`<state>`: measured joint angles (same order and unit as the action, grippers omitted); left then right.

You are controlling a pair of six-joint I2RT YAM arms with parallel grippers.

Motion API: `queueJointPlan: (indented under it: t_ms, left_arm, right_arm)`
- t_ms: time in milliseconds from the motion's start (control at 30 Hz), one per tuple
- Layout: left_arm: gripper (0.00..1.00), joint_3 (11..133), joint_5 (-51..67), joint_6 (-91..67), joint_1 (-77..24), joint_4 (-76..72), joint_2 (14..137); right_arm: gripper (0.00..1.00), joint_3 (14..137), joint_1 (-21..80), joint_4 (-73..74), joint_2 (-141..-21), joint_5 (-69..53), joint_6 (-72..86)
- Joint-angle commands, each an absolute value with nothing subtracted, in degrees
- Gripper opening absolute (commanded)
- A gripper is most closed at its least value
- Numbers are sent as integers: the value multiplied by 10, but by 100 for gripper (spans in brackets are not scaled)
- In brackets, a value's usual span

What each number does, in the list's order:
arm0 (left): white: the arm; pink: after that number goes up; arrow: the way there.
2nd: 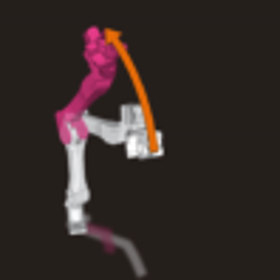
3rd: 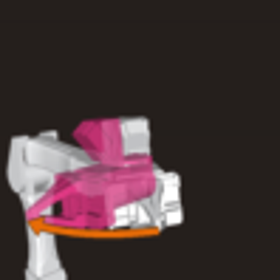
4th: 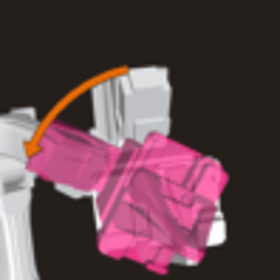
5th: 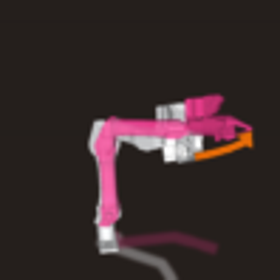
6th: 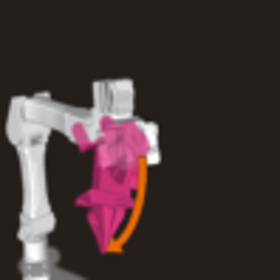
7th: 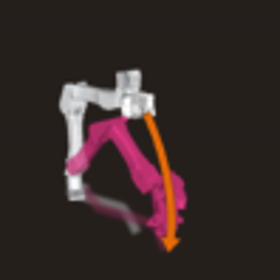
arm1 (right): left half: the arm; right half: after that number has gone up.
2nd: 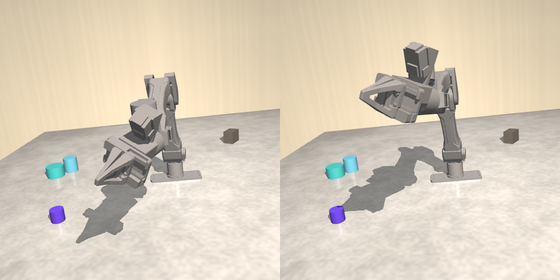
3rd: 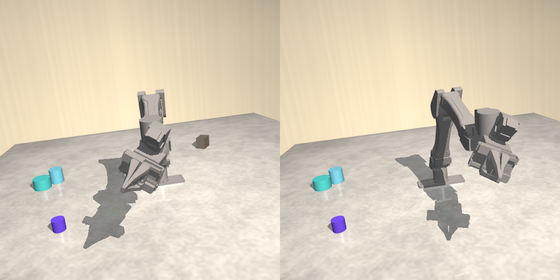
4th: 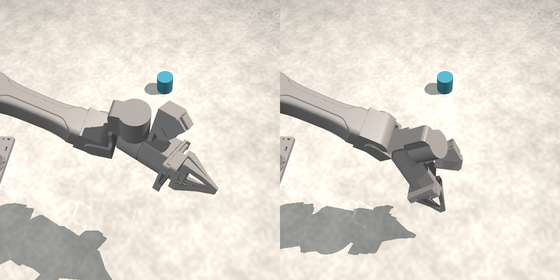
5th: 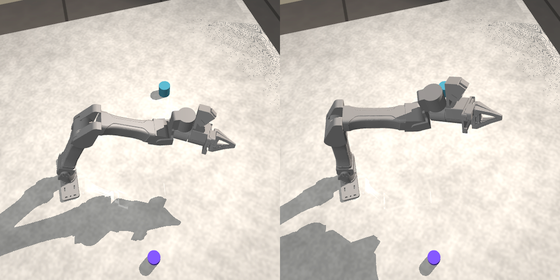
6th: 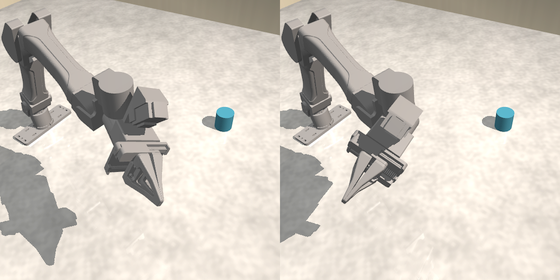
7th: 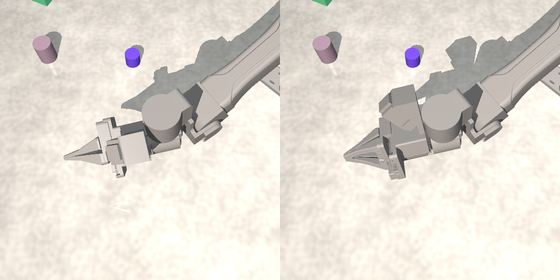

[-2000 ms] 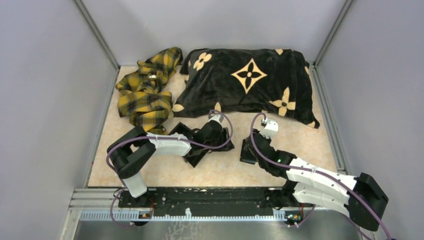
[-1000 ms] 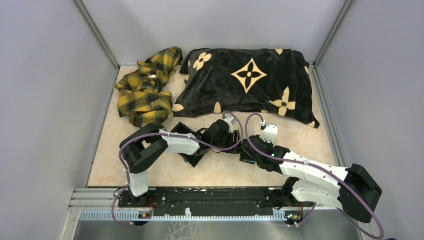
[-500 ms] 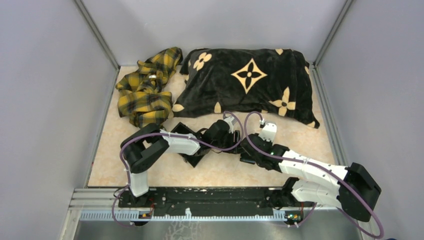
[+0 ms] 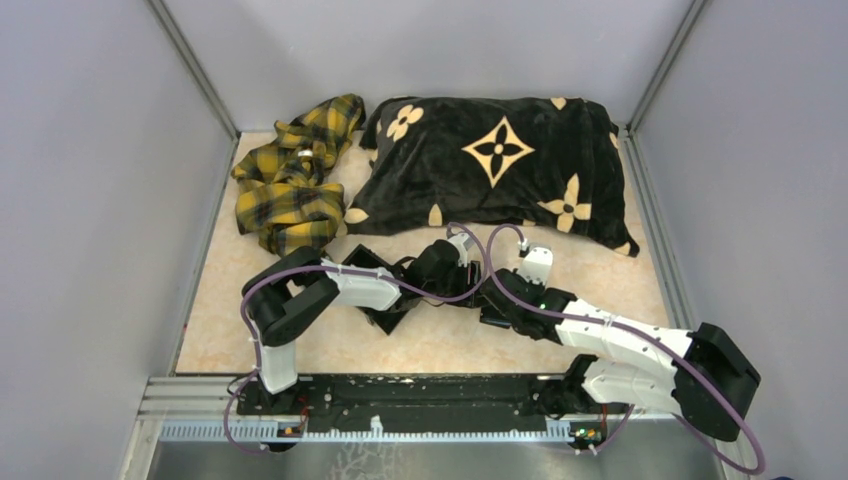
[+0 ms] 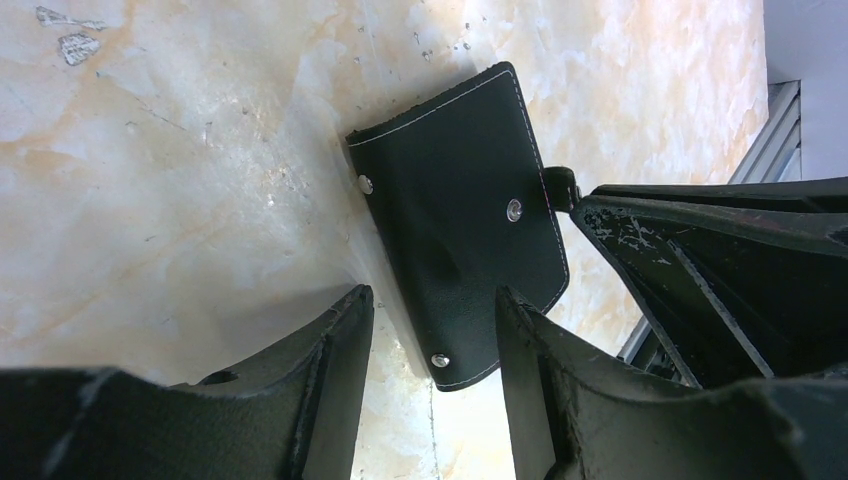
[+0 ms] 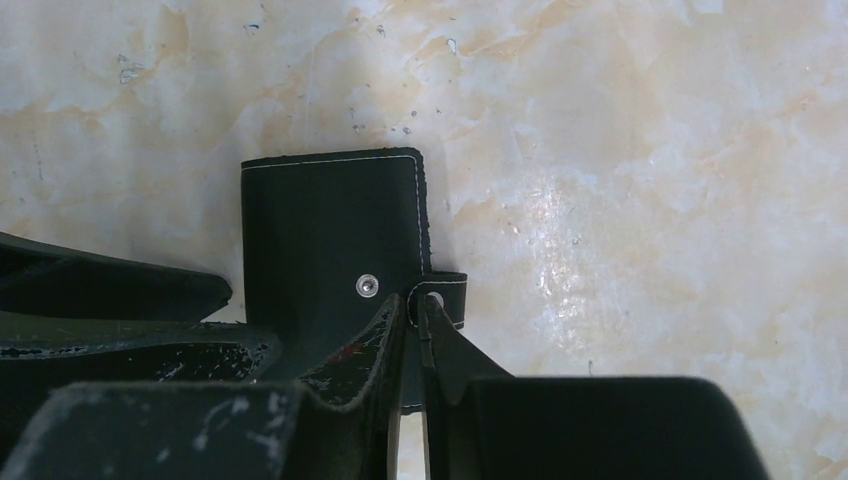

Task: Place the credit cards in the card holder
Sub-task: Close the card holder at the center of the board.

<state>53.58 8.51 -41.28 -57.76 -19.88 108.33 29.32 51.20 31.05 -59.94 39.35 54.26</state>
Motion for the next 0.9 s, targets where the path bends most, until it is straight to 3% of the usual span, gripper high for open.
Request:
queueJointPlan:
  t_ms: [0,100,200,867]
  left_arm:
    - [56,526,86,-403,-581,-158,1110]
    - [56,525,86,-404,-581,-159,1108]
    - [56,524,87,-405,-582,-160,1107]
    - [55,518,92,-410,-583,-176,1119]
  right_arm:
    - [15,310,511,316,-602,397,548]
    - [27,314,511,322,-603,398,547]
    - [32,319,511,328,-609,399,547]
    - [27,312,511,367,-549,417,560]
